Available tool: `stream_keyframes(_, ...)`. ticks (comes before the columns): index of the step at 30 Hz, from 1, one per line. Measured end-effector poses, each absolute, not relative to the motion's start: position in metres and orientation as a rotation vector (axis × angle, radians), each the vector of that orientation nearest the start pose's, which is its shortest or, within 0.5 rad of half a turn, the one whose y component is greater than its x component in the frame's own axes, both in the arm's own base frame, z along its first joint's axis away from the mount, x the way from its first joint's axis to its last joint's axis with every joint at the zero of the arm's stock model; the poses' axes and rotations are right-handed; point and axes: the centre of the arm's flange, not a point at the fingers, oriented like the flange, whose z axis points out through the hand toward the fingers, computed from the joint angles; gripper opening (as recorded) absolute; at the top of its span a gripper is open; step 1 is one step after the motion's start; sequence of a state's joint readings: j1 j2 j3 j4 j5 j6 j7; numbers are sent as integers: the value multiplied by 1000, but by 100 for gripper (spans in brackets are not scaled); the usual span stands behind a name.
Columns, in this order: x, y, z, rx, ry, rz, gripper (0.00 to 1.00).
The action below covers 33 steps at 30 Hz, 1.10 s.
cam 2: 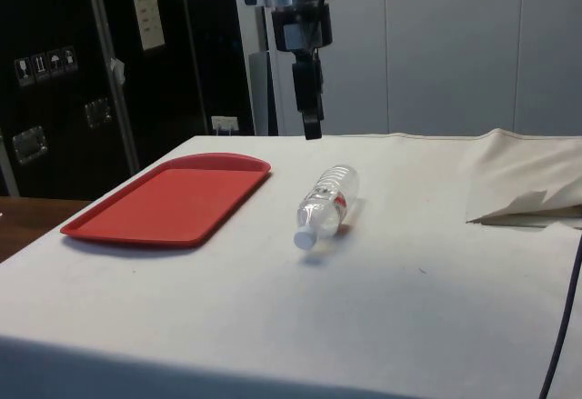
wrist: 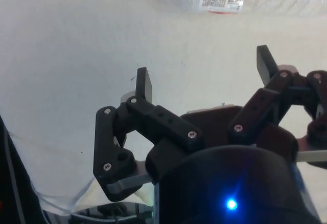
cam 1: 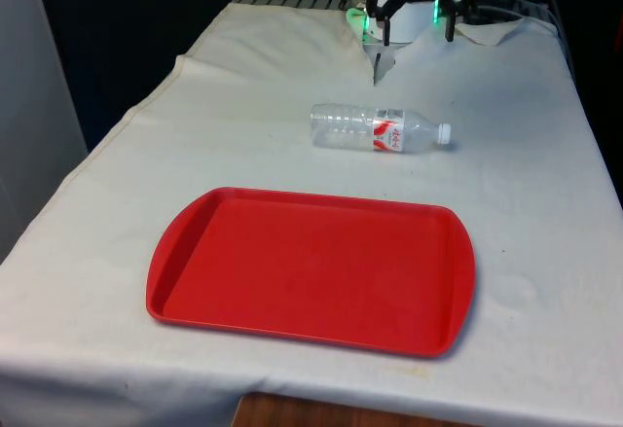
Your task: Place the bottle upright on the tray.
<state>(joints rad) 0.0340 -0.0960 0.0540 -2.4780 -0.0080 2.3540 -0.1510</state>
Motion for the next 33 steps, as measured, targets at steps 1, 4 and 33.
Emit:
stream_keyframes(1, 459, 40, 324, -3127, -390, 40, 100)
stream_keyframes(4, 458, 41, 324, -3125, -409, 26, 100)
stream_keyframes(33, 457, 48, 303, -3077, -690, -31, 100)
